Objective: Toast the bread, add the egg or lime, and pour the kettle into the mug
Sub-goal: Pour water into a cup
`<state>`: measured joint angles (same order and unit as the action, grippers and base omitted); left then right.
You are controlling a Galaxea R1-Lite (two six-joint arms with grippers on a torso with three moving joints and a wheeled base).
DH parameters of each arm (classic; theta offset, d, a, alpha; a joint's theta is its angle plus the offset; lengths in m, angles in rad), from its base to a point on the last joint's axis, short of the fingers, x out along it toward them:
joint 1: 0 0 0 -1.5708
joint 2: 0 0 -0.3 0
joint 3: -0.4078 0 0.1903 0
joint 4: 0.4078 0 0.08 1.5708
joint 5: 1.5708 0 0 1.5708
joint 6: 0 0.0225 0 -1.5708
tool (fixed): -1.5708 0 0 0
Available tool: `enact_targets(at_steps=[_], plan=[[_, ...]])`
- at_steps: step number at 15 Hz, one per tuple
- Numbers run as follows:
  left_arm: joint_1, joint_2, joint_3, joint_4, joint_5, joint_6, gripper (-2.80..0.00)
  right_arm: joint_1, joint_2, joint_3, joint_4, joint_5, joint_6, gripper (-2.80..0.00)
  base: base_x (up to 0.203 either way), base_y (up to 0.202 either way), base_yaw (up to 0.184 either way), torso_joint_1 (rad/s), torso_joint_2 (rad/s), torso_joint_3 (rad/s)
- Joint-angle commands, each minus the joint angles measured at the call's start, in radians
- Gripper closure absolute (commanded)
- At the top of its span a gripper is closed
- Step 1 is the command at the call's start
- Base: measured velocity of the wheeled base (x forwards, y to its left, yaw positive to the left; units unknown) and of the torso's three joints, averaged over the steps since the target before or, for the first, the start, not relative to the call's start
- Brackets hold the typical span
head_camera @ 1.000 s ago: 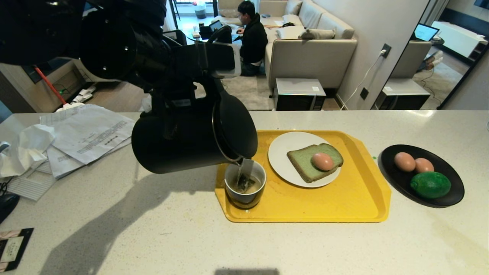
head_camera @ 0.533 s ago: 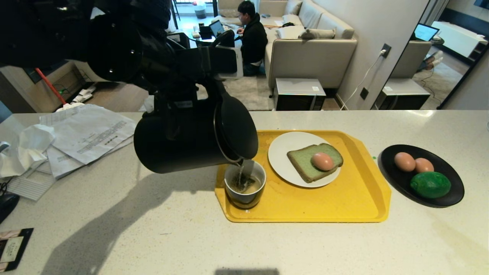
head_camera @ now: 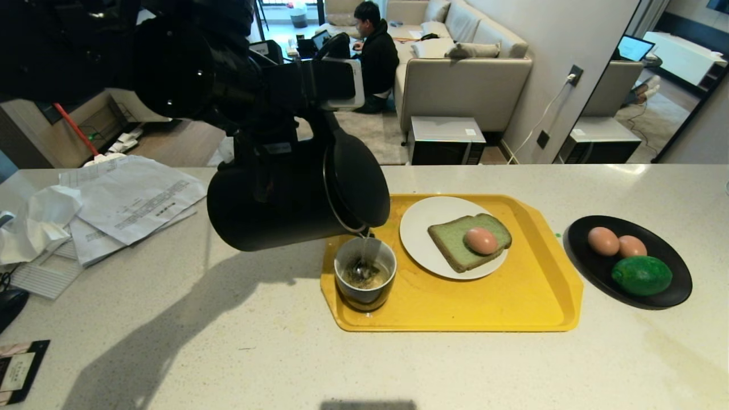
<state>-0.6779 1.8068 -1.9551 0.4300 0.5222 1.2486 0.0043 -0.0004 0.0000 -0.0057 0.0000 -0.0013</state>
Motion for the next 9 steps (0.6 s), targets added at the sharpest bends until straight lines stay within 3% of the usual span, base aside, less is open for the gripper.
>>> enact_targets(at_steps=[1, 9], plan=[[0.001, -0.004, 0.001, 0.001, -0.002, 0.002, 0.00, 0.000, 0.000, 0.000, 0.000, 0.000, 0.000, 0.00, 0.000, 0.000, 0.000, 0.000, 0.00, 0.000], [0.022, -0.042, 0.002, 0.001, -0.075, -0.162, 0.00, 0.000, 0.000, 0.002, 0.000, 0.000, 0.000, 0.00, 0.000, 0.000, 0.000, 0.000, 0.00, 0.000]])
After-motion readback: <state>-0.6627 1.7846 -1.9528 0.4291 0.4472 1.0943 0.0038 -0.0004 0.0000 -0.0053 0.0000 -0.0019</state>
